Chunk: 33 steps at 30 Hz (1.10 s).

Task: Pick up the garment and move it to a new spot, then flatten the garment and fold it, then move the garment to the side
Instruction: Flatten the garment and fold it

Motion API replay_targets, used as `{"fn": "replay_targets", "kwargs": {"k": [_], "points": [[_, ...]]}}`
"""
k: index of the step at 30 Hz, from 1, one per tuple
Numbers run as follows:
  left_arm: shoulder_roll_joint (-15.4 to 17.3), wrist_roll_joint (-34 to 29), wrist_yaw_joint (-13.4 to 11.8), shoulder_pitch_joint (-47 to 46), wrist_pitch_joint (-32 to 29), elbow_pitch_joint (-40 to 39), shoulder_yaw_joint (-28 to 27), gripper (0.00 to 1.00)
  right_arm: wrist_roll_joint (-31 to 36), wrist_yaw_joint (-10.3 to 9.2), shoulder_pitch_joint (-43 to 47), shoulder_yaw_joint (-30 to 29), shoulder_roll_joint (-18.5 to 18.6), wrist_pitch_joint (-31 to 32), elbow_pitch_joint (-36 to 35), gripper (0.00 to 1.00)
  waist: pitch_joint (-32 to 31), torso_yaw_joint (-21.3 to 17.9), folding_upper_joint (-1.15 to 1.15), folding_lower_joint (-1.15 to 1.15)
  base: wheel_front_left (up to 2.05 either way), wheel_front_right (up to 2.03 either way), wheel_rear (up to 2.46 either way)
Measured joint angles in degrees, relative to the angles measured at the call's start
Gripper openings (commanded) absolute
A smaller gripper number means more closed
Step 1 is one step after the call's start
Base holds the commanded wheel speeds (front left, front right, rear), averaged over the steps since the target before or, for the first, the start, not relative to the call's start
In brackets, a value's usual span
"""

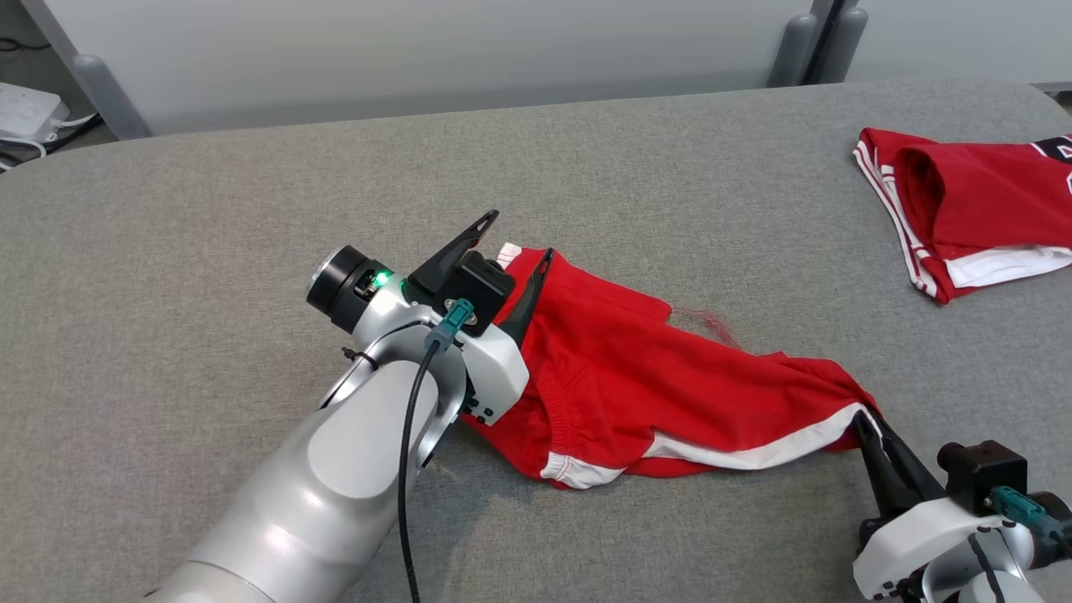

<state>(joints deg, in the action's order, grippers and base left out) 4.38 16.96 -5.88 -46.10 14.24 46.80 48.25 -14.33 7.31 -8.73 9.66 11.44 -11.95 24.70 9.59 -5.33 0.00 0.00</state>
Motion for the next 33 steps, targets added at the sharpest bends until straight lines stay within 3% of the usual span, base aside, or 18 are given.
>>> {"fn": "replay_targets", "kwargs": {"k": [4,9,11,16,21,29,33], "points": [[-0.9,2.3,2.6,0.4,0.2,-1.2,-1.2,1.00,0.2,0.00,-0.1,-0.2,0.0,-0.1,0.0,0.00,-0.3,0.9,0.00,0.00,0.00,0.00,0.00],[0.5,5.1,4.1,6.7,-0.3,-8.9,-1.5,1.00,0.6,0.00,0.0,-1.1,0.1,-0.3,0.1,0.00,-1.1,2.1,0.00,0.00,0.00,0.00,0.00],[1.6,6.5,4.4,10.9,-3.5,-13.1,-0.9,1.00,0.6,0.00,0.3,-1.7,0.2,-0.3,0.1,0.00,-1.4,2.7,0.00,0.00,0.00,0.00,0.00],[7.2,7.2,2.0,19.7,-13.2,-24.9,1.3,1.00,0.6,0.00,1.2,-1.8,0.0,-0.5,0.1,0.00,-1.3,3.5,0.00,0.00,0.00,0.00,0.00],[9.7,8.2,-0.2,24.4,-20.6,-34.9,3.2,1.00,0.6,0.00,1.2,-1.9,-0.1,-0.5,0.0,0.00,-0.7,3.7,0.00,0.00,0.00,0.00,0.00],[11.0,7.1,-0.3,25.6,-25.7,-36.5,6.4,1.00,0.2,0.00,1.0,-1.6,0.1,-0.5,-0.1,0.00,0.0,2.8,0.00,0.00,0.00,0.00,0.00],[9.8,6.7,-0.7,24.4,-26.1,-34.0,6.8,1.00,0.1,0.00,1.0,-1.6,0.3,-0.5,-0.3,0.00,0.7,2.2,0.00,0.00,0.00,0.00,0.00]]}}
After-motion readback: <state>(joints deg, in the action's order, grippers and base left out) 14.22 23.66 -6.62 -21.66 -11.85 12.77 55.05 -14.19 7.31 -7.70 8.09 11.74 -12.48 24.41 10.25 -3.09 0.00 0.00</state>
